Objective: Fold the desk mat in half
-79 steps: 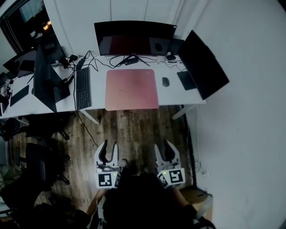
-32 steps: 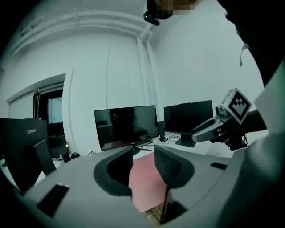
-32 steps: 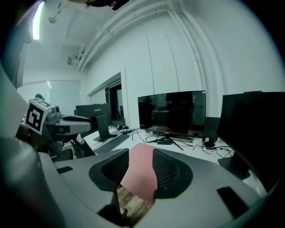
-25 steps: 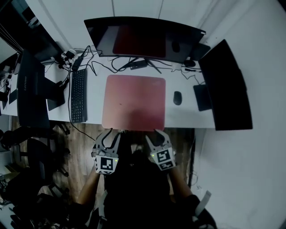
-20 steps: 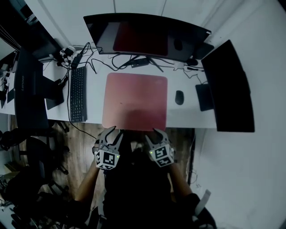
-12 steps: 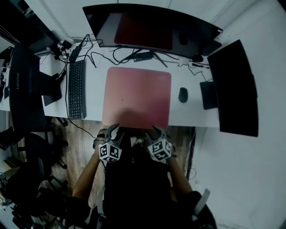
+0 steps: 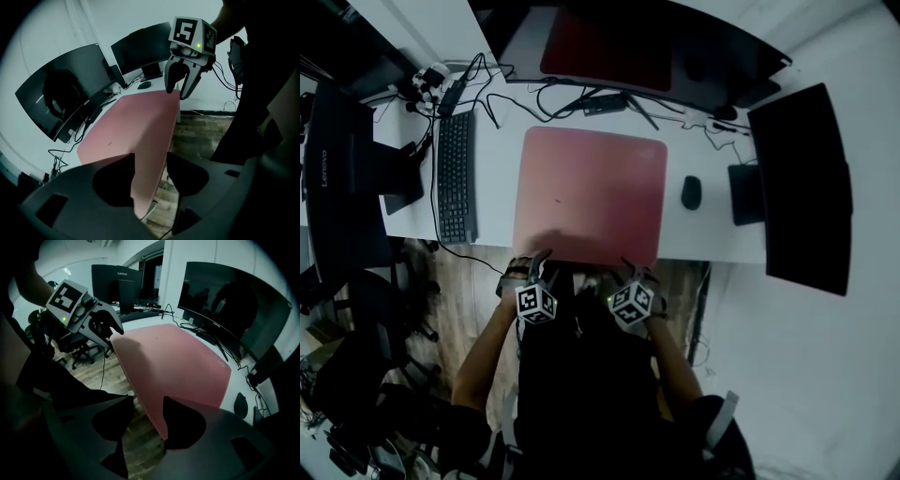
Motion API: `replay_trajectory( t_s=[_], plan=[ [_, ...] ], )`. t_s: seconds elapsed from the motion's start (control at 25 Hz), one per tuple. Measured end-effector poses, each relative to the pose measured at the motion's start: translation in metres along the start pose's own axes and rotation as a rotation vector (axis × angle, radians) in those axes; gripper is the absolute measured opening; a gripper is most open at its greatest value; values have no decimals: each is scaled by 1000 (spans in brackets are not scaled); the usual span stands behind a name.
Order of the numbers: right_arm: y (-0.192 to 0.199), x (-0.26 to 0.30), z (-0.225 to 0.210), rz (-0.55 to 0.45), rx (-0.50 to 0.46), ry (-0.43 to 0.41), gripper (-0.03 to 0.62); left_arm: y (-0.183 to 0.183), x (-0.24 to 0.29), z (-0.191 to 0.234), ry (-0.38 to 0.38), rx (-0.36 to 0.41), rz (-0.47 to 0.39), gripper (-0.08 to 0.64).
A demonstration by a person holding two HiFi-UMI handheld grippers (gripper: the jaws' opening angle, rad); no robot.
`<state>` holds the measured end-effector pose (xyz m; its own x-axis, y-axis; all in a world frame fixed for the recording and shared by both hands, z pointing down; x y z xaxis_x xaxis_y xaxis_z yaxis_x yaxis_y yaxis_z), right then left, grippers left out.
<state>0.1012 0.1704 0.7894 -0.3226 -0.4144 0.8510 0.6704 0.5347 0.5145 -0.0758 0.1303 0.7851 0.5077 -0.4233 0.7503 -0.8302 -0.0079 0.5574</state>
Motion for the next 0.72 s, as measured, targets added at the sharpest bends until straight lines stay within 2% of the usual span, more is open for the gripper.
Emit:
replay_trajectory(
  t_s=[0.16, 0.44, 0.6, 0.72],
  plan=[
    [14, 11, -1, 57, -87, 21, 184, 19, 12, -10, 29, 46, 59, 215],
    [26, 25, -7, 112, -223, 81, 187, 37, 27, -14, 12, 102, 131, 216],
    [31, 32, -9, 140, -265, 92, 187, 36, 29, -9, -37, 102, 125, 202],
    [36, 36, -10, 141, -280, 104, 187, 33, 28, -7, -39, 109, 127, 178]
  ],
)
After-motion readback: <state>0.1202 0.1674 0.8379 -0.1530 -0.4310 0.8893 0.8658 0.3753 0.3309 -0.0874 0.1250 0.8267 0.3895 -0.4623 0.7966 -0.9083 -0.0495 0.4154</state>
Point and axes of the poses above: the fingertips, and each gripper's own axes: x forward along the fingers, z to its left, y out of its underside, the point moved 1 cm from there along -x, backward along the fingers, and after that the axes turned 8 degrees about -z, right-handed, at the moved point
